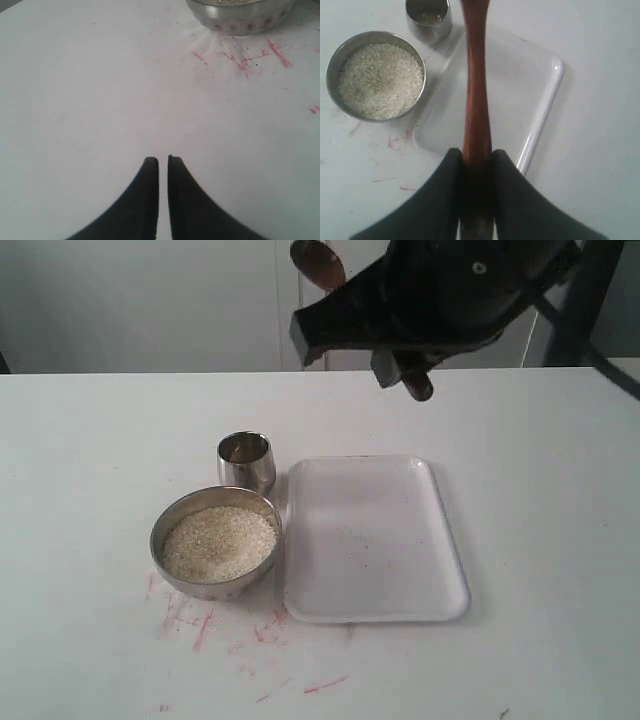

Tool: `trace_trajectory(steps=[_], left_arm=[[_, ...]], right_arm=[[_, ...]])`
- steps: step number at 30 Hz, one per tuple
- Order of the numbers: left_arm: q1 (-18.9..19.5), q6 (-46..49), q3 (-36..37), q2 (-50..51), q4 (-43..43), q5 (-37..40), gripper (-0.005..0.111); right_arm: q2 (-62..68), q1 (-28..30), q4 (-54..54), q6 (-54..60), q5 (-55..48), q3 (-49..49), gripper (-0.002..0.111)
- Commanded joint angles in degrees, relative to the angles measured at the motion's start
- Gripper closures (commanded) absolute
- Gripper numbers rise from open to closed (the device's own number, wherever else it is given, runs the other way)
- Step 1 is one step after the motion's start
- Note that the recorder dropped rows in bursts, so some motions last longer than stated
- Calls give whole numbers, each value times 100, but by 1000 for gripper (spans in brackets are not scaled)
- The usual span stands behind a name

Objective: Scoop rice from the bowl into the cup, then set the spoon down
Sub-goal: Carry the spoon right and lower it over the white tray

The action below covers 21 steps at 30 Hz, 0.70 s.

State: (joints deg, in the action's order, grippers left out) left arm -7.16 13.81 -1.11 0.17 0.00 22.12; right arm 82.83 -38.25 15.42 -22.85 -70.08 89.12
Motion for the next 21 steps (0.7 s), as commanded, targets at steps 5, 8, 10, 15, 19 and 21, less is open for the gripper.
trace_trajectory(steps=[5, 8, 10, 15, 19, 21], left_arm=[[-40, -33, 53, -17, 0, 237, 92], [-40, -33, 53, -17, 0, 237, 92], [-40, -33, 53, -17, 0, 237, 92], [-40, -33, 53, -17, 0, 237, 92], [-40, -33, 53, -17, 0, 237, 92], [-40, -33, 53, -17, 0, 237, 92]], right_arm=[[-54, 4, -1, -1745, 224, -529, 108], [-54, 4, -1, -2276, 594, -856, 108], [-54, 4, -1, -2350, 772, -1008, 108], [100, 4, -1, -2380, 901, -1264, 108], [377, 4, -26, -2272, 843, -1264, 108], [480, 4, -26, -2237, 843, -1264, 108]])
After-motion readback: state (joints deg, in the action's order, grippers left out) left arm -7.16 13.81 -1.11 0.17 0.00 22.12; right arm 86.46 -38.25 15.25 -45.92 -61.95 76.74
